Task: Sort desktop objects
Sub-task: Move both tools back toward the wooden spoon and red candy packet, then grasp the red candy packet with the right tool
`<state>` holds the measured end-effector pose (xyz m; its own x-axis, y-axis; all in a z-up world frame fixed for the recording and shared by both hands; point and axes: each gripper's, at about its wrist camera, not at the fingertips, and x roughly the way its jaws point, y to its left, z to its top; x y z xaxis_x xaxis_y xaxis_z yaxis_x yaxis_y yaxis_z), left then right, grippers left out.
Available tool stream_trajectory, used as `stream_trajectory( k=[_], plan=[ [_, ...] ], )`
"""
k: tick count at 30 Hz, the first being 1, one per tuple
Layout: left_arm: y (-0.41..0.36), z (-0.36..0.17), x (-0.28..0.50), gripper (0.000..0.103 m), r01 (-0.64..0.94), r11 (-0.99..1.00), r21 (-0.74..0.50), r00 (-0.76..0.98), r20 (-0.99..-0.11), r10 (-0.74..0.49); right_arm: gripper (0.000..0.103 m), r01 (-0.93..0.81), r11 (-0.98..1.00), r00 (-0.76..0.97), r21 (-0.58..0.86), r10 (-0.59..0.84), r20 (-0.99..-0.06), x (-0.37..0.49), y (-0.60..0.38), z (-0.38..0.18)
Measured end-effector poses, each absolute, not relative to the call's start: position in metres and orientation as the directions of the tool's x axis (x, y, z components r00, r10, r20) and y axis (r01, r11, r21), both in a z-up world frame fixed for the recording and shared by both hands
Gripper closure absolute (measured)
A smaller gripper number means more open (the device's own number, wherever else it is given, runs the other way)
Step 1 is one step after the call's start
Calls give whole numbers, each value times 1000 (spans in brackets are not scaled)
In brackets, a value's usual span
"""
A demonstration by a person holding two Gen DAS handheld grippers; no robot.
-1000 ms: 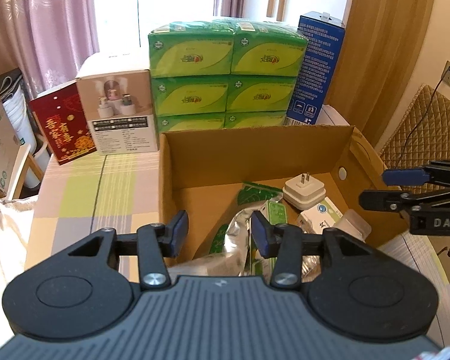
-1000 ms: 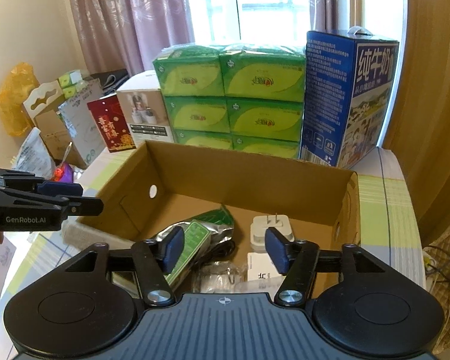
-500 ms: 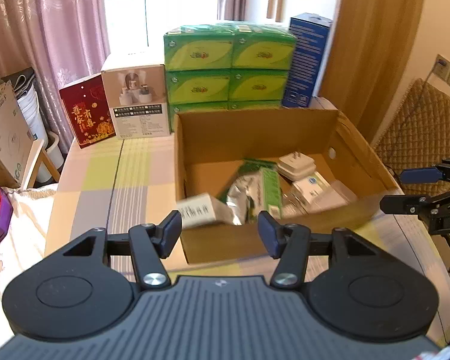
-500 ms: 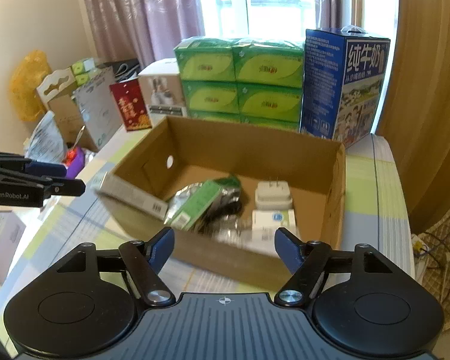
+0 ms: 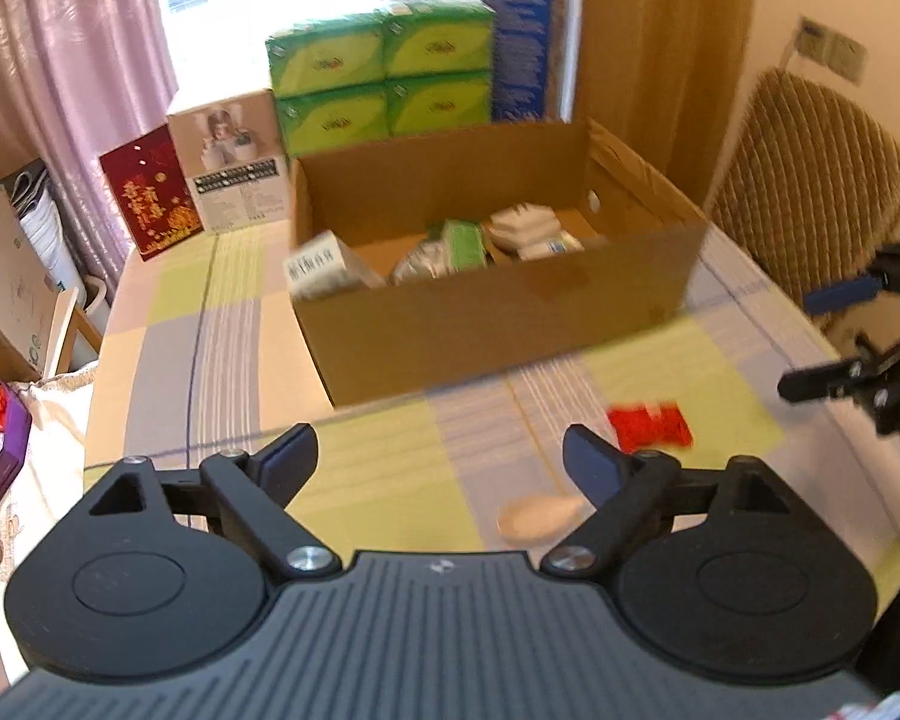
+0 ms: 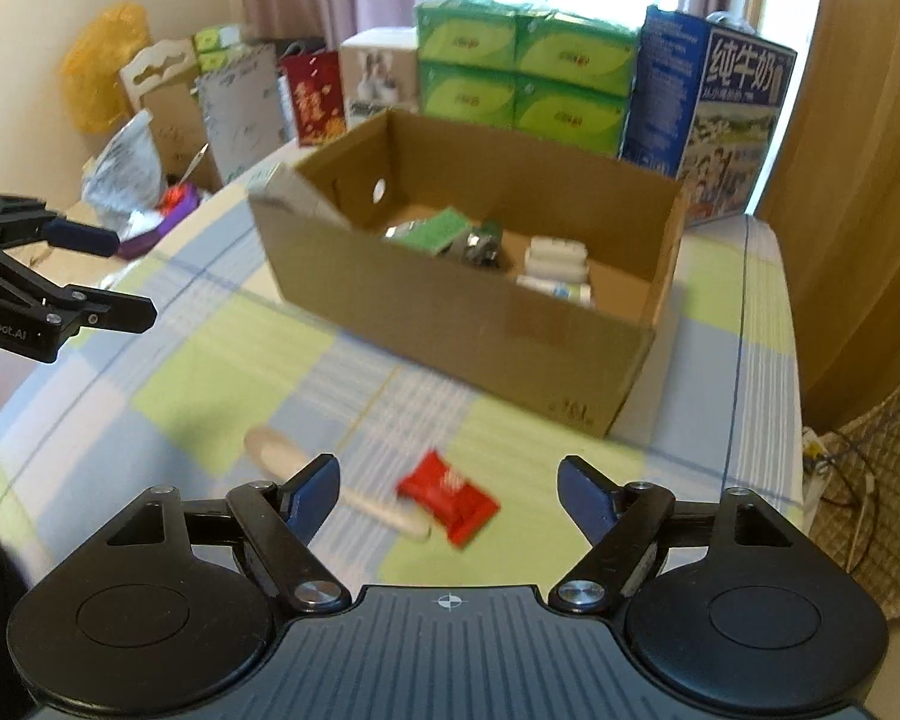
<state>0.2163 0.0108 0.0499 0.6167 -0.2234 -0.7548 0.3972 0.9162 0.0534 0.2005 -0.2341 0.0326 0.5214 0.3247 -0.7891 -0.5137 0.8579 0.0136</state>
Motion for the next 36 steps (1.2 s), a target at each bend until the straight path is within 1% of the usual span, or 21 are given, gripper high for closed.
stream_trajectory(
  k=[4, 8, 13, 19, 21, 23, 26, 30, 34, 35, 36],
  plan=[
    [4, 36, 196, 15, 496, 864, 83, 586, -767, -263, 26, -567, 823, 511, -14, 339, -790, 186, -238, 21],
    [-6, 20, 184, 14, 582, 804, 118, 556, -780, -288, 26, -605, 796, 476, 1, 364, -801, 182, -242, 7],
    [-14, 2, 181, 12, 632, 761, 142, 540, -786, -302, 26, -664, 747, 437, -14, 372, -819, 188, -237, -13],
    [-17, -19, 198, 11, 646, 753, 123, 512, -801, -309, 27, -696, 717, 419, -50, 348, -838, 213, -225, -41],
    [-17, -26, 204, 11, 646, 754, 121, 508, -805, -306, 29, -706, 706, 414, -63, 339, -845, 225, -220, -50],
    [-15, -33, 209, 11, 646, 755, 113, 502, -808, -309, 38, -713, 698, 407, -69, 332, -851, 236, -215, -58],
    [-12, -42, 215, 11, 634, 767, 98, 499, -810, -309, 46, -724, 683, 403, -92, 311, -861, 254, -207, -73],
    [-8, -53, 219, 11, 620, 781, 70, 483, -819, -310, 50, -760, 643, 365, -95, 301, -881, 270, -200, -87],
    [-5, -60, 220, 11, 607, 793, 44, 470, -825, -314, 52, -781, 623, 309, -44, 324, -894, 280, -199, -97],
    [-4, -62, 220, 11, 604, 796, 38, 468, -826, -315, 59, -775, 632, 297, -20, 337, -894, 283, -200, -97],
    [-4, -63, 220, 11, 599, 800, 34, 467, -826, -315, 62, -759, 652, 287, 6, 342, -895, 285, -202, -98]
  ],
)
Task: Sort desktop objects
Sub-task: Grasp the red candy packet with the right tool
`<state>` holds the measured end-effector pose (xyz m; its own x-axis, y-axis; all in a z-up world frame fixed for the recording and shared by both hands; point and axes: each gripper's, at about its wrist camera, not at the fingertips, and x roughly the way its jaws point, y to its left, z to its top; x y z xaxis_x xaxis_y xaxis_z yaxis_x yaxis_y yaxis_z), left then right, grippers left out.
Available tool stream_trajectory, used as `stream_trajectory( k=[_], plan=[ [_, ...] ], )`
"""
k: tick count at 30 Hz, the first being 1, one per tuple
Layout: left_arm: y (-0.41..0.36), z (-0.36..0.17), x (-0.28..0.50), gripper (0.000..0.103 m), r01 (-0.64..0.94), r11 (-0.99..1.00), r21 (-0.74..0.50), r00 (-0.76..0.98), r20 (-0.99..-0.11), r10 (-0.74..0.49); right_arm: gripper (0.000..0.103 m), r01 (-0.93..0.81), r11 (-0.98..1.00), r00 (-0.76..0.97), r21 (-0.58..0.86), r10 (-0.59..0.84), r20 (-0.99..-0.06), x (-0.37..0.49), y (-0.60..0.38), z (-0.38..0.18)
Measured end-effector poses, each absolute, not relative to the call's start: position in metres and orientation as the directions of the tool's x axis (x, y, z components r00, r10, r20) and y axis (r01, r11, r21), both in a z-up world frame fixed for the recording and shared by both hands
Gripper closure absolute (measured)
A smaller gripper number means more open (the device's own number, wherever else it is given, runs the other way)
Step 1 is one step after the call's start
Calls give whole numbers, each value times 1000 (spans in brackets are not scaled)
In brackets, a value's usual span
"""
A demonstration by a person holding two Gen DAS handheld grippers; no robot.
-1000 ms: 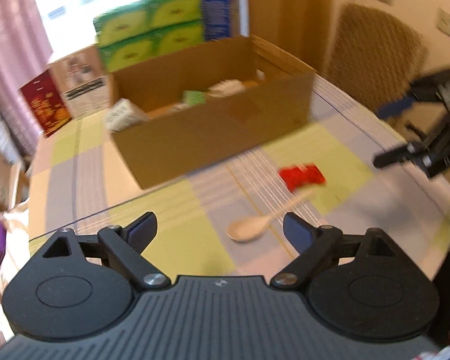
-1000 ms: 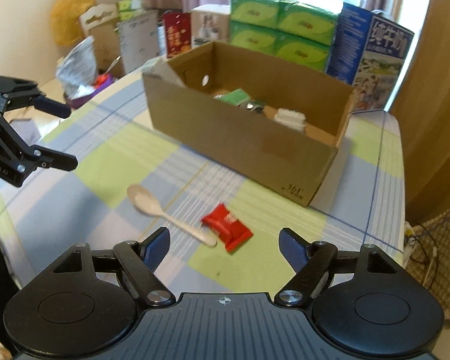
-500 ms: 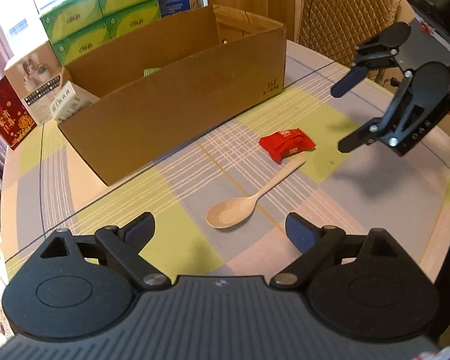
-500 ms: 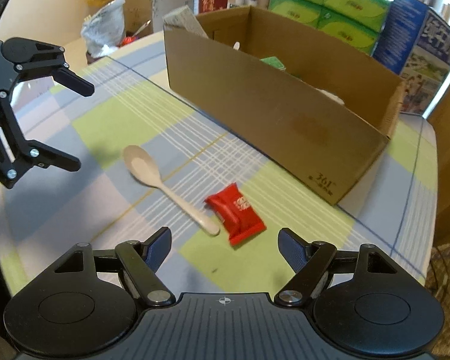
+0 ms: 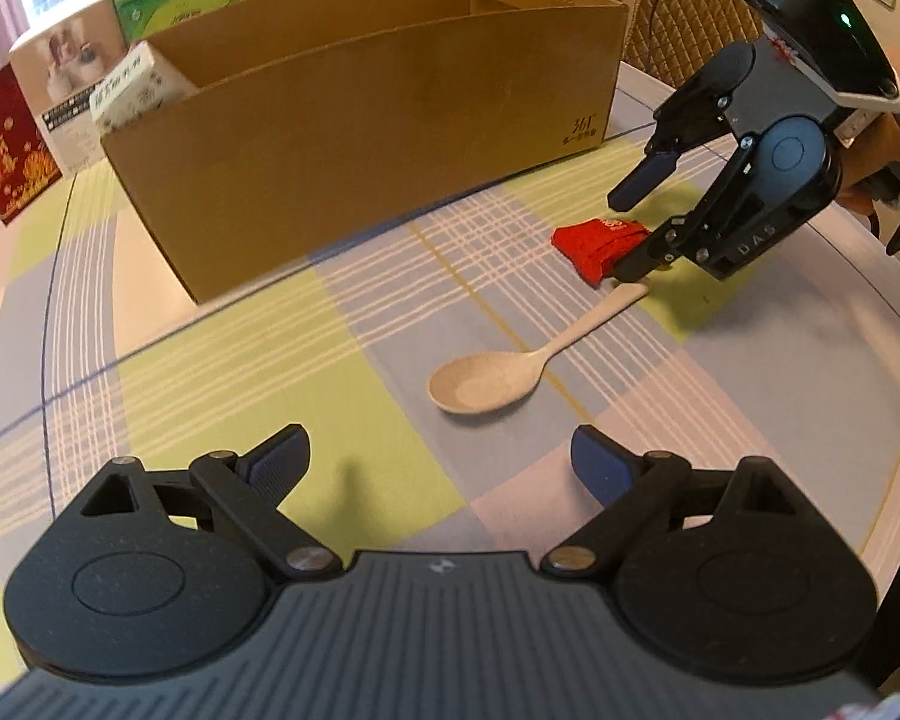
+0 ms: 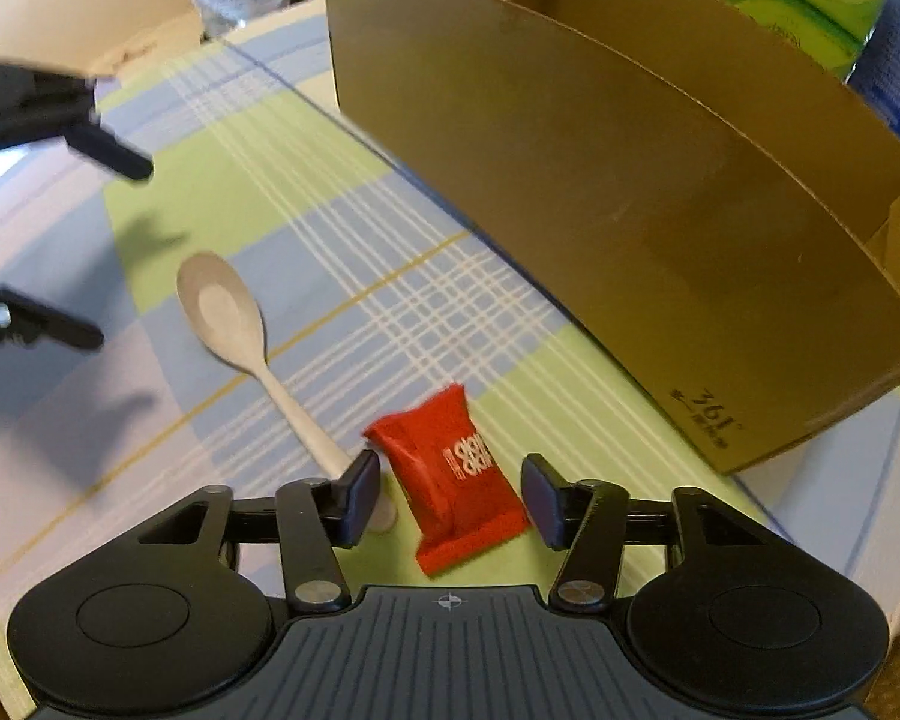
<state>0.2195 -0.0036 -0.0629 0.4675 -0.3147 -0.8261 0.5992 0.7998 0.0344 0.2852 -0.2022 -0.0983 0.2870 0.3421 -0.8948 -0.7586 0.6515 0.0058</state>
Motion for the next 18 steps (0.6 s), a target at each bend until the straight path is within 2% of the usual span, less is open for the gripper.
stream_trajectory(
  k=[1, 2, 10, 18],
  plan=[
    [-3, -64, 219, 11, 594, 804, 33, 468, -827, -313, 70, -748, 663, 285, 13, 339, -896, 284, -202, -99],
    [-2, -64, 218, 11, 591, 806, 30, 468, -827, -312, 73, -745, 668, 285, 11, 333, -899, 281, -202, -100],
    [4, -58, 207, 11, 517, 856, 3, 475, -833, -284, 77, -714, 699, 281, 33, 330, -901, 222, -189, -97],
    [10, -52, 189, 11, 392, 915, -95, 487, -823, -294, 79, -702, 675, 181, 226, 476, -861, 162, -171, -94]
  ],
)
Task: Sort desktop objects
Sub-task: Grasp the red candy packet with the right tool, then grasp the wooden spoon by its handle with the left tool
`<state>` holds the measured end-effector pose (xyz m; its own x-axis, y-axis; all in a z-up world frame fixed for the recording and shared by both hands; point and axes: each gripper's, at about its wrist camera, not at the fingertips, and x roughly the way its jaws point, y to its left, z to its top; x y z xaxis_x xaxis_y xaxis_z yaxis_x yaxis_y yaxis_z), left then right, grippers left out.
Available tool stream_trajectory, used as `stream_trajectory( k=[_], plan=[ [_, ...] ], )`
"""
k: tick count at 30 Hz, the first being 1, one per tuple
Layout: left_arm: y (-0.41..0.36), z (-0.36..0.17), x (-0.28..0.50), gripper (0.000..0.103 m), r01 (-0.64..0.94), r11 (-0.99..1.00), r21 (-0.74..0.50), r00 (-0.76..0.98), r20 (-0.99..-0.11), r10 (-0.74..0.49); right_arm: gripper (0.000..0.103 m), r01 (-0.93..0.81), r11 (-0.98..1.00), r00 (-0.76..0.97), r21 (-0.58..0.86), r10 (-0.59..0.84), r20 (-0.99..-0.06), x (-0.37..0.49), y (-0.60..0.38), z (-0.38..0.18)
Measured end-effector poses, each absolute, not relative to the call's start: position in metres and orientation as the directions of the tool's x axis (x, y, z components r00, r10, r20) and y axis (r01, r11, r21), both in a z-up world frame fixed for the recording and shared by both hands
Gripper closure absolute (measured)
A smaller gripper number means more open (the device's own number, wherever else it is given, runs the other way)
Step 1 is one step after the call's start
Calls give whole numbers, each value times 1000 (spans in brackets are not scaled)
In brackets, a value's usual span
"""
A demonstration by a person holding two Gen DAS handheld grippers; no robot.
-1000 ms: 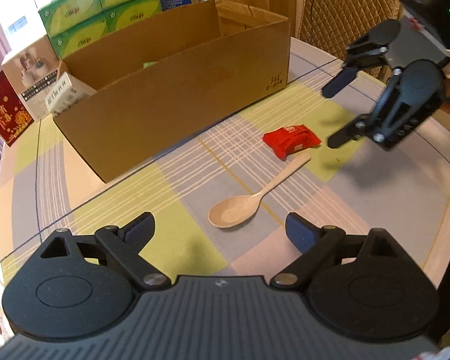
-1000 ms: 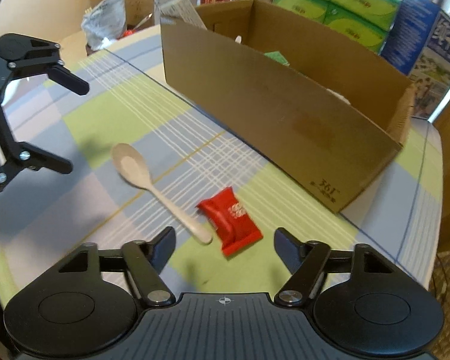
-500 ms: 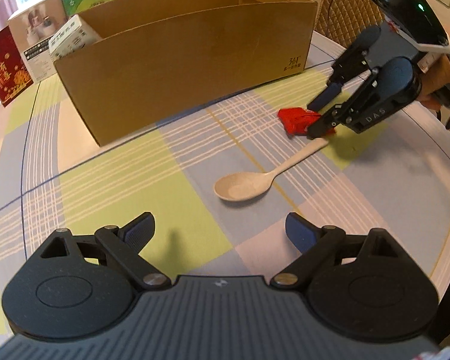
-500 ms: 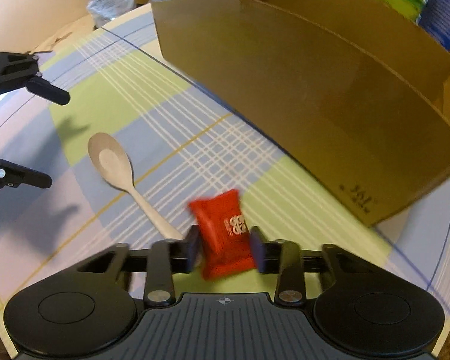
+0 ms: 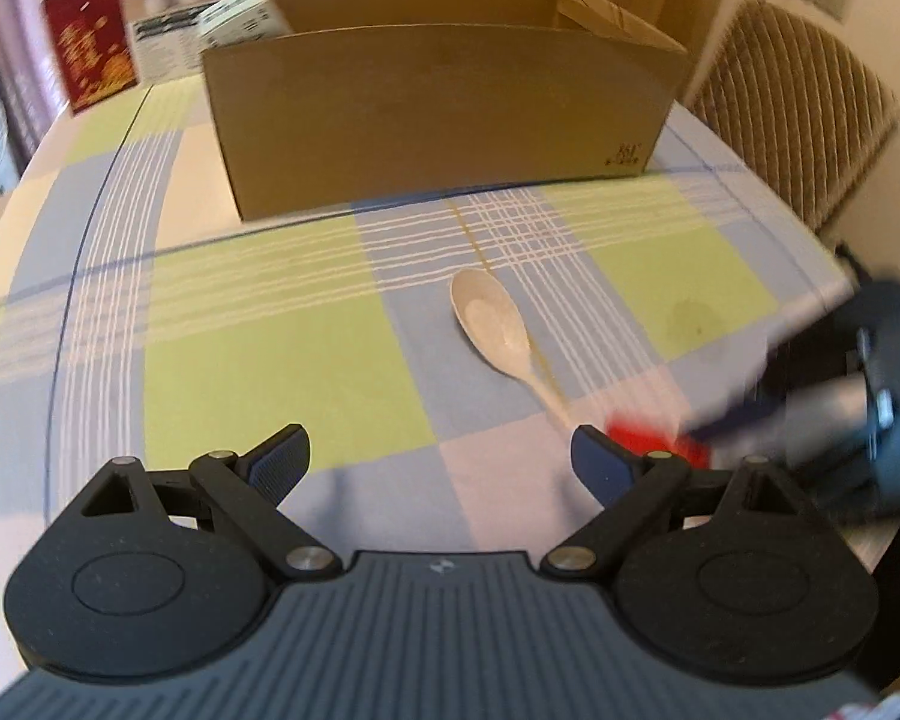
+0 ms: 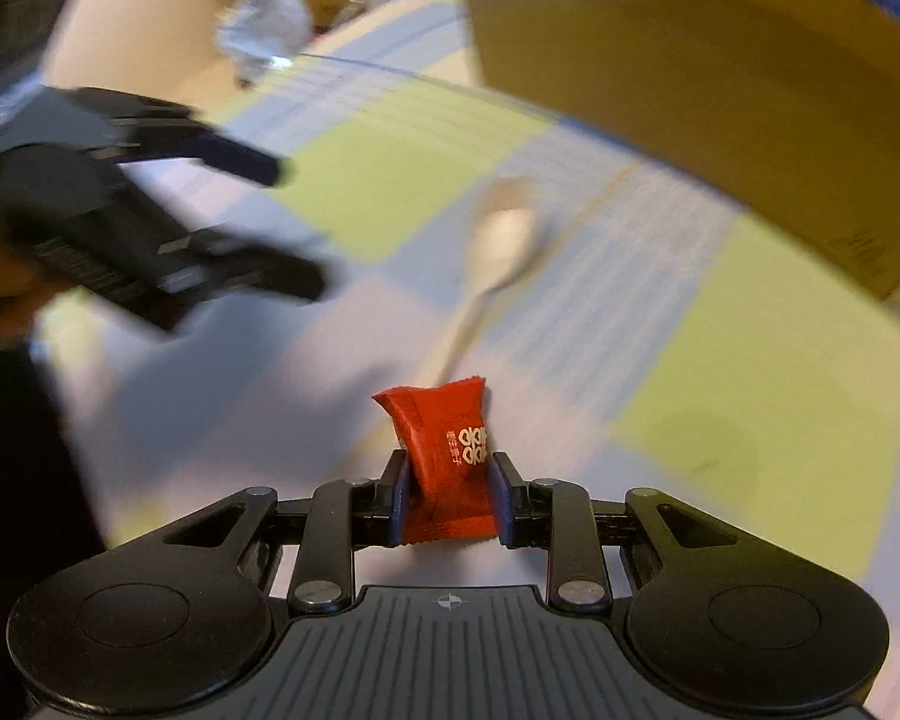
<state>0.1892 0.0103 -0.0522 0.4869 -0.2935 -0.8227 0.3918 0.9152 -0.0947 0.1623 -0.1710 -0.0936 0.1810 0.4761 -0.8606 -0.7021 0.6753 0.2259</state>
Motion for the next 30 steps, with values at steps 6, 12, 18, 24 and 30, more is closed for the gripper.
stream_trajectory(
  k=[6, 12, 18, 24, 30],
  plan=[
    [3, -57, 186, 11, 318, 939, -127, 529, -799, -288, 83, -505, 849, 395, 158, 390, -832, 164, -205, -90],
    [-10, -67, 191, 11, 305, 946, -111, 565, -778, -273, 80, -401, 908, 512, 125, 335, -791, 177, -224, -95],
    [-15, -75, 196, 11, 315, 943, -106, 602, -746, -284, 40, -443, 892, 542, 90, 346, -766, 179, -224, -108],
    [-17, -86, 198, 12, 316, 944, -97, 628, -724, -285, 64, -512, 859, 566, 19, 355, -744, 175, -216, -112],
    [-30, -93, 201, 13, 331, 939, -92, 631, -719, -293, 80, -419, 908, 628, 15, 301, -717, 184, -219, -115]
  ],
)
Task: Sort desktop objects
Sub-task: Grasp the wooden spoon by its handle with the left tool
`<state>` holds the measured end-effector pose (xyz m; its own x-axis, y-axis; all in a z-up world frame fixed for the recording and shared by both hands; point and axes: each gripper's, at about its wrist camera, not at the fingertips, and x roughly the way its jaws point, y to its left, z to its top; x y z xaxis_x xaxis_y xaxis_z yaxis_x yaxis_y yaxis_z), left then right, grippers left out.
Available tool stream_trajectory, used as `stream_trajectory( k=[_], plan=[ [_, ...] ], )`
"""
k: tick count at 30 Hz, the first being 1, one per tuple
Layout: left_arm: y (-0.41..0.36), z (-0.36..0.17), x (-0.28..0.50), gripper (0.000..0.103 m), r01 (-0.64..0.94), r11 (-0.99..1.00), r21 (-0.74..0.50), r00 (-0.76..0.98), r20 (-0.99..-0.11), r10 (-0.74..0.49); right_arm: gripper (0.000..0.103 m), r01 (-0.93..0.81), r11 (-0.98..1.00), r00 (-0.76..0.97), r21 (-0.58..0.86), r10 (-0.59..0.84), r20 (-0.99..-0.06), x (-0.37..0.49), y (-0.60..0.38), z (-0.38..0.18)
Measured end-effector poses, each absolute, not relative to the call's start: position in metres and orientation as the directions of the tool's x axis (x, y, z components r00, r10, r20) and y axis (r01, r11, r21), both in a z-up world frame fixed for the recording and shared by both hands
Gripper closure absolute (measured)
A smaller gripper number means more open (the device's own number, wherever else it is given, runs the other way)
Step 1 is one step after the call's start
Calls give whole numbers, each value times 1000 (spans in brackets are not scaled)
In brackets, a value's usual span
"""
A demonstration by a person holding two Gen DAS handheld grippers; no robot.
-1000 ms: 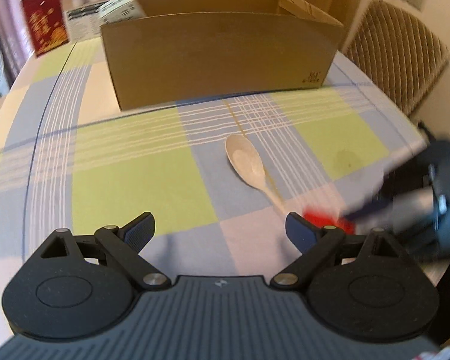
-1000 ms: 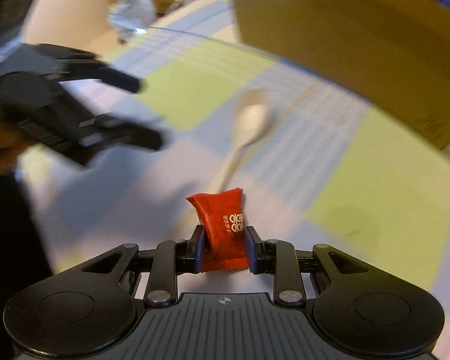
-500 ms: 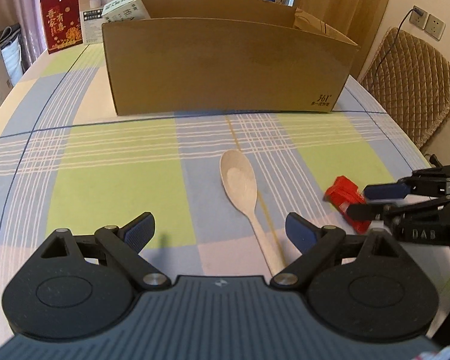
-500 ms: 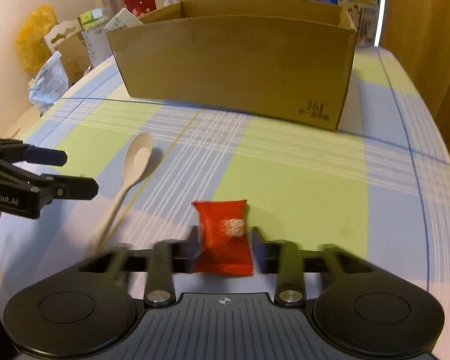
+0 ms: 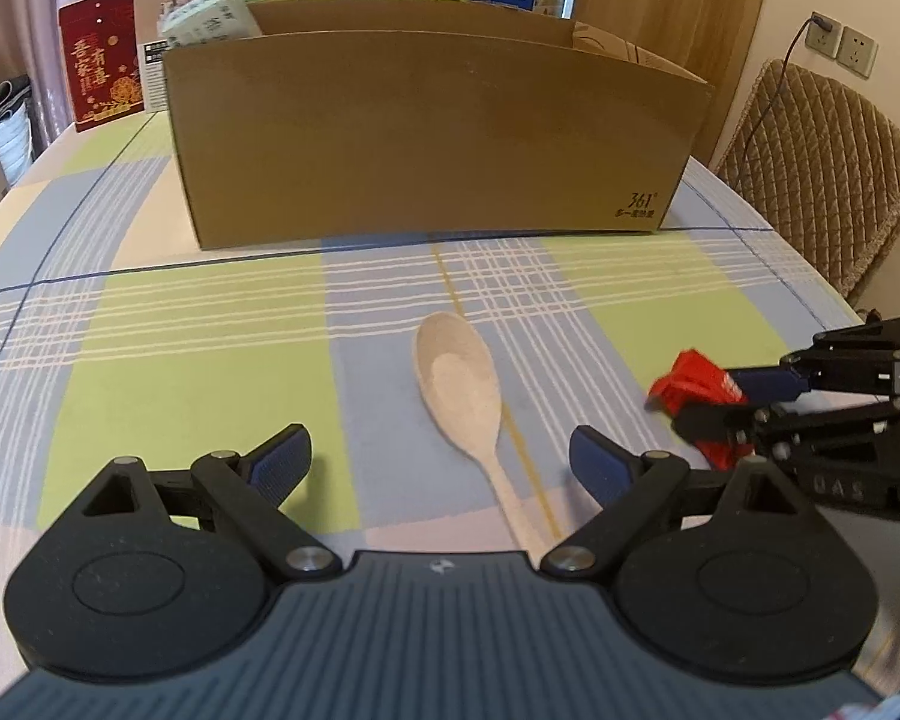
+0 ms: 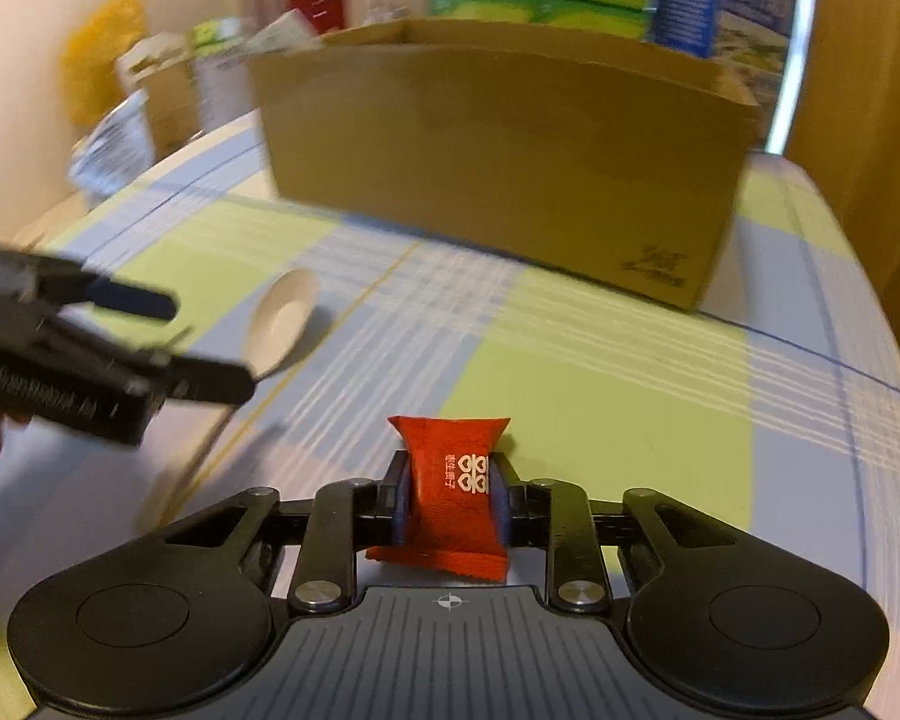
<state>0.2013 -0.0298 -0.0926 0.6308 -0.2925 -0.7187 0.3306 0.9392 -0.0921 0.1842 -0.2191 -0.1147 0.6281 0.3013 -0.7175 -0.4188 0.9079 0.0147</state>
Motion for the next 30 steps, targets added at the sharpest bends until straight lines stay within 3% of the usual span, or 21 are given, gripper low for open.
stream_trajectory(
  k=[8, 10, 16, 23, 28, 30],
  plan=[
    [-44, -104, 218, 25, 283, 957, -67, 656, -714, -244, 80, -327, 945, 667, 16, 243, -704, 192, -226, -115],
    [-49, -106, 219, 37, 274, 961, -32, 672, -709, -215, 80, -331, 943, 675, 5, 241, -697, 192, -223, -116],
    [-63, -108, 215, 49, 229, 971, 65, 725, -677, -125, 80, -319, 947, 705, -34, 213, -676, 190, -215, -119],
    [-72, -110, 209, 56, 160, 984, 73, 753, -654, -74, 80, -315, 948, 717, -52, 202, -667, 191, -213, -121],
    [-76, -112, 206, 73, 170, 983, 70, 763, -640, -86, 80, -314, 947, 729, -74, 190, -658, 190, -213, -121],
    [-76, -111, 205, 74, 175, 982, 69, 762, -642, -91, 78, -317, 945, 734, -85, 188, -653, 189, -213, -121]
  ],
)
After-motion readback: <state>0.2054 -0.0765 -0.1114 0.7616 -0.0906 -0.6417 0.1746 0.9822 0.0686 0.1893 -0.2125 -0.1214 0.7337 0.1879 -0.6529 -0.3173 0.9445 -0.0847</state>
